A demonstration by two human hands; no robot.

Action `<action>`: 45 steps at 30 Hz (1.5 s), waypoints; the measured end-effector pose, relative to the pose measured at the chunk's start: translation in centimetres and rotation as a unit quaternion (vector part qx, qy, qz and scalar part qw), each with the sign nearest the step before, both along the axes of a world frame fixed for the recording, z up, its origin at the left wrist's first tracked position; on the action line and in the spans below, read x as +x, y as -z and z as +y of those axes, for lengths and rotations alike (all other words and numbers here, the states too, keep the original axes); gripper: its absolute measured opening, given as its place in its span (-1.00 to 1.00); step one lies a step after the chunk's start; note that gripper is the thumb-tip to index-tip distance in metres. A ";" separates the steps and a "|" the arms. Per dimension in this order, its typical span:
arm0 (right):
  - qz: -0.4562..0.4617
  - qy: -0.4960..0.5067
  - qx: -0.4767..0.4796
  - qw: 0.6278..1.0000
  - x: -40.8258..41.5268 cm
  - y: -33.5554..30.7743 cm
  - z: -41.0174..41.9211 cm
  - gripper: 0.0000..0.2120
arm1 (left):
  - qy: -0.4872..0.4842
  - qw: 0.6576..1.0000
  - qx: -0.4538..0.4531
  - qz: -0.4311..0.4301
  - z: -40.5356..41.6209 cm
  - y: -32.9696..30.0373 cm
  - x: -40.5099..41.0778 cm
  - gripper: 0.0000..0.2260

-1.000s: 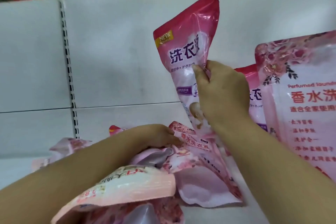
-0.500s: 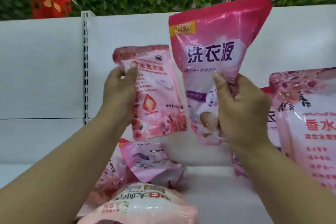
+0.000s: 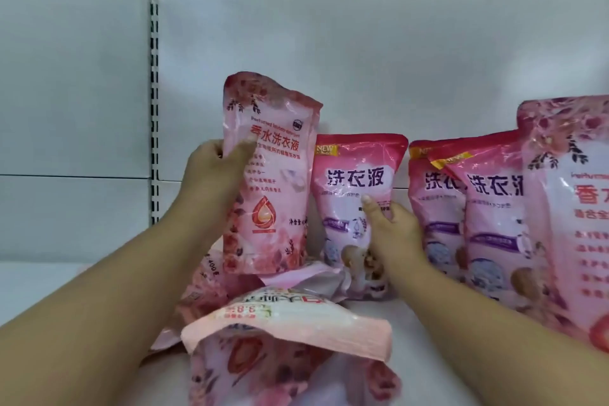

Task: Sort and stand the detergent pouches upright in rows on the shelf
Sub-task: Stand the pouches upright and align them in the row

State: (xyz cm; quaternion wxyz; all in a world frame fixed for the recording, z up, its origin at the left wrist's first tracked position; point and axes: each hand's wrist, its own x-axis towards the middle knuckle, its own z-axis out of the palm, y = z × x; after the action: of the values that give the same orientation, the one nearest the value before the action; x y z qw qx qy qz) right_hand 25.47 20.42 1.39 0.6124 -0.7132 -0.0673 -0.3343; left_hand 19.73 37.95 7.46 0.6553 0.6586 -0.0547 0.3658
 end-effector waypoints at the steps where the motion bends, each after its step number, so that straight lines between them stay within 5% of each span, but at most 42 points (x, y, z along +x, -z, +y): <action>1: 0.023 -0.013 0.022 0.999 -0.2 -0.3 -0.4 -0.82 | 0.032 0.999 -0.018 0.009 0.0 -0.1 -0.2 -0.85; 3: 0.070 -0.078 0.088 0.991 -0.4 -0.8 -1.2 -0.92 | 0.092 0.994 -0.056 0.020 0.2 -0.1 -0.2 -0.91; 7: 0.120 -0.130 0.129 0.976 0.8 -0.6 -1.3 -0.64 | 0.146 0.987 -0.031 0.063 0.6 0.4 0.2 -0.94; 14: 0.106 -0.161 0.168 0.967 2.0 -0.2 -0.7 -0.82 | 0.142 0.989 -0.022 0.045 0.7 0.8 0.8 -0.91; 16: 0.110 -0.123 0.120 0.979 2.0 -0.3 -0.8 -0.67 | 0.115 0.993 -0.034 0.011 0.8 0.8 0.9 -0.90; 19: 0.085 0.033 -0.078 0.993 0.9 -1.0 -0.7 -0.24 | 0.108 0.993 -0.041 -0.031 0.7 0.8 0.7 -0.90; 21: 0.045 0.071 -0.147 0.986 -0.9 -2.1 -0.1 -0.17 | 0.097 0.993 -0.028 -0.060 0.6 0.5 0.3 -0.90; 24: -0.014 0.075 -0.200 0.977 -3.7 -3.9 0.7 -0.20 | 0.094 0.990 -0.011 -0.106 0.4 0.0 -0.4 -0.91; 29: -0.006 -0.220 -0.030 0.975 -6.8 -5.5 1.6 -0.16 | 0.184 0.975 -0.026 -0.119 -1.0 0.0 -1.7 -0.84; 32: 0.030 -0.297 0.051 0.953 -6.9 -5.6 1.1 -0.40 | 0.252 0.964 -0.019 -0.086 -2.6 0.8 -1.9 -0.76; 36: 0.044 -0.248 0.084 0.964 -6.3 -6.1 -0.7 -0.73 | 0.274 0.960 0.048 -0.040 -2.8 1.5 -0.6 -0.81; 41: 0.044 -0.179 0.083 0.979 -5.9 -6.1 -1.9 -0.69 | 0.314 0.939 0.135 0.040 -3.7 3.1 -0.2 -0.68; 45: 0.027 -0.099 0.109 0.989 -5.1 -5.8 -2.9 -0.64 | 0.189 0.940 0.276 0.065 -2.5 2.1 -0.3 -0.70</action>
State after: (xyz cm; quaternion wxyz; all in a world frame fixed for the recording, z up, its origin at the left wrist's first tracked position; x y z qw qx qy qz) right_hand 20.37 17.51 7.16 0.7180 -0.6410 -0.0846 -0.2578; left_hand 19.45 35.44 5.37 0.5072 0.8135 -0.2341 0.1617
